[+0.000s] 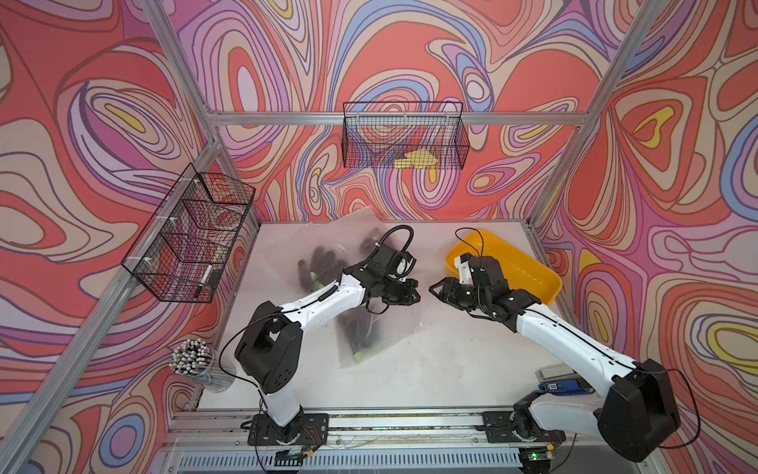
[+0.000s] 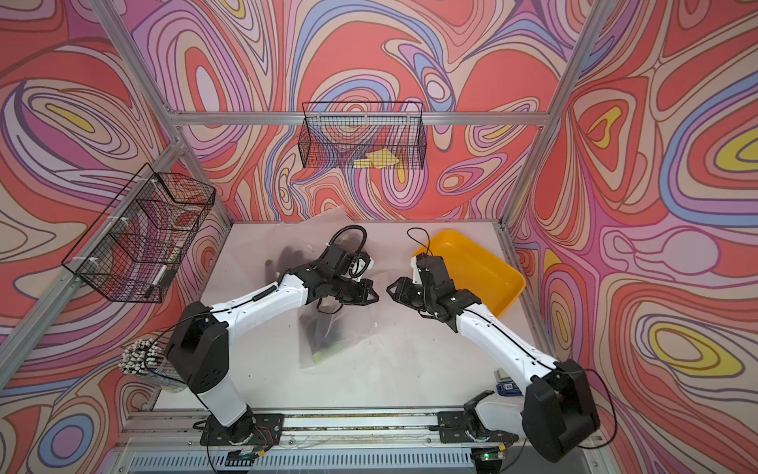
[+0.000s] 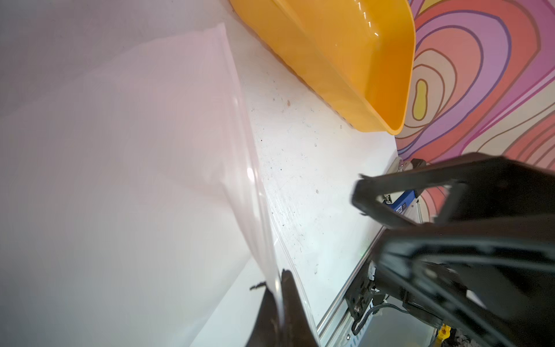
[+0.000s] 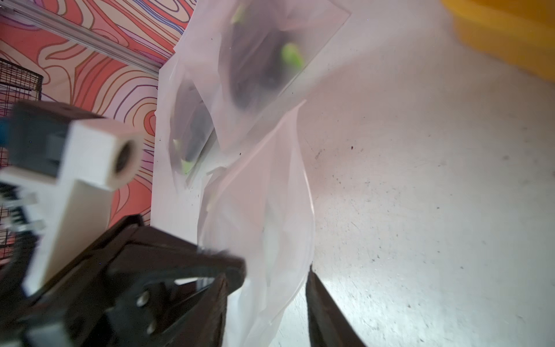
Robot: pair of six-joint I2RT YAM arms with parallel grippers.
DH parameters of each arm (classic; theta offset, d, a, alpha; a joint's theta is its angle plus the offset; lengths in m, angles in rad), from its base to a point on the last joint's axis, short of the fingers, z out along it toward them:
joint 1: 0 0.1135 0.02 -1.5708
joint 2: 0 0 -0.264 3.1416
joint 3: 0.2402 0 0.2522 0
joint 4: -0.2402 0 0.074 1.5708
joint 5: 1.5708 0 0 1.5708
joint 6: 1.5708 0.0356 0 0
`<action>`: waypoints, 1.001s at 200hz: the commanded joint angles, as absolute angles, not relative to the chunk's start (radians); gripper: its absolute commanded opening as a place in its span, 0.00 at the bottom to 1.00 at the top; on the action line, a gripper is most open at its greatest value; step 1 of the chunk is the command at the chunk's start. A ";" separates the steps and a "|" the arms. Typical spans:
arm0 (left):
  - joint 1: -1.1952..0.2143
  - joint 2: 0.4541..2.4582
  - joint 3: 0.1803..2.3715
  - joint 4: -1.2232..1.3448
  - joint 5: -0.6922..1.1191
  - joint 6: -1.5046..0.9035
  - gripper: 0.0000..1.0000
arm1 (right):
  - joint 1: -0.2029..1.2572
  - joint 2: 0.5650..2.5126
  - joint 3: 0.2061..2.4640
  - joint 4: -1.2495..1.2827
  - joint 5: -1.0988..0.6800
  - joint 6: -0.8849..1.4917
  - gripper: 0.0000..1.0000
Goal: Place the eggplant in a zip-top bag and seal the zipper
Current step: Adjust the zipper food storage bag at the center of the board.
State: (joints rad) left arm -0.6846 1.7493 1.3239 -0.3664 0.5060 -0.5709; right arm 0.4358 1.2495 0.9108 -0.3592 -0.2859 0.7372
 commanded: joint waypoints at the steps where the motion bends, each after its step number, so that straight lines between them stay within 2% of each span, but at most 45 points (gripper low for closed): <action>1: -0.699 1.789 1.335 -0.282 0.546 -0.608 0.00 | 0.418 1.213 0.949 -0.503 -0.279 0.663 0.48; 32: -0.699 1.795 1.319 -0.232 0.532 -0.631 0.00 | 0.425 1.226 0.860 -0.391 -0.530 0.695 0.55; 55: -0.699 1.795 1.324 -0.245 0.521 -0.626 0.00 | 0.451 1.233 0.830 -0.407 -0.519 0.687 0.54; 96: -0.699 1.796 1.321 -0.245 0.515 -0.630 0.00 | 0.504 1.262 0.785 -0.343 -0.551 0.728 0.38; 144: -0.699 1.796 1.316 -0.251 0.505 -0.626 0.00 | 0.518 1.257 0.768 -0.321 -0.543 0.749 0.42; 164: -0.699 1.794 1.319 -0.250 0.514 -0.626 0.00 | 0.520 1.273 0.763 -0.313 -0.527 0.752 0.35; 189: -0.703 1.783 1.317 -0.250 0.526 -0.615 0.00 | 0.520 1.312 0.770 -0.275 -0.502 0.787 0.17; 200: -0.702 1.774 1.308 -0.248 0.519 -0.612 0.09 | 0.520 1.321 0.771 -0.251 -0.502 0.808 0.12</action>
